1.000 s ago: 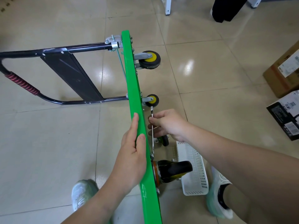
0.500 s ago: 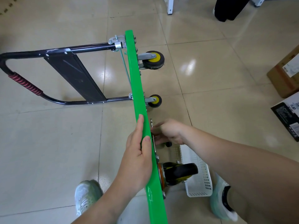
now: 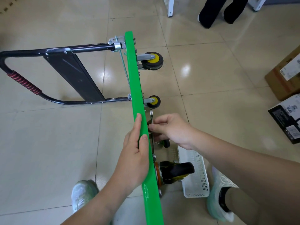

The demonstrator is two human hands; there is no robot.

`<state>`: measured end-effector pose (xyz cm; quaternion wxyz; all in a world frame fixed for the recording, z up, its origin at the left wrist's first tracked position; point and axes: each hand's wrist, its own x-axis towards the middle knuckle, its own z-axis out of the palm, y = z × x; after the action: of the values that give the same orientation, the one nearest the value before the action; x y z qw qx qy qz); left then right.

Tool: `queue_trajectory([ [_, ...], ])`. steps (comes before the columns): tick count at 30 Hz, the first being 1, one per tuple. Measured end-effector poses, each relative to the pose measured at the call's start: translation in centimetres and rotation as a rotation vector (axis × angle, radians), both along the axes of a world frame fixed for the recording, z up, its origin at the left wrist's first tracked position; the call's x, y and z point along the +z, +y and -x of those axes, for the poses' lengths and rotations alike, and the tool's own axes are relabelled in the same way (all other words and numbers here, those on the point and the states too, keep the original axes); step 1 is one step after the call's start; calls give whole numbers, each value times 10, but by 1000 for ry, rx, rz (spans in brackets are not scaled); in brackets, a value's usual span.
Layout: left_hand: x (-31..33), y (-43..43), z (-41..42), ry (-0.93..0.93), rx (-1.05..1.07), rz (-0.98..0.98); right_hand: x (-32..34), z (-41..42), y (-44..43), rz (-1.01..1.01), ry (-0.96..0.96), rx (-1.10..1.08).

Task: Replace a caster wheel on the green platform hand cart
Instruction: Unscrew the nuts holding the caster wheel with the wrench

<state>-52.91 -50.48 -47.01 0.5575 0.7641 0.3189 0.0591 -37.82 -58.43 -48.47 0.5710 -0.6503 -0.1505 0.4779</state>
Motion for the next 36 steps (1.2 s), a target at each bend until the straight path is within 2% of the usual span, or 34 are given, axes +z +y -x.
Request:
queue_trajectory([
  [5,-3,0,1,-2,19,-10,3,20,-17,-56,-73,-118],
  [10,-2,-2,1,-1,30,-14,2,19,-22,-62,-126,-142],
  [16,1,-6,1,13,23,-13,2,-7,-15,-56,-36,-240],
  [21,1,-7,0,17,15,3,-11,-21,-4,114,-58,-177],
  [30,3,-6,-1,20,-4,-3,-28,-25,15,205,67,-44],
  [36,4,-3,0,24,-17,-9,-36,-25,24,256,201,-36],
])
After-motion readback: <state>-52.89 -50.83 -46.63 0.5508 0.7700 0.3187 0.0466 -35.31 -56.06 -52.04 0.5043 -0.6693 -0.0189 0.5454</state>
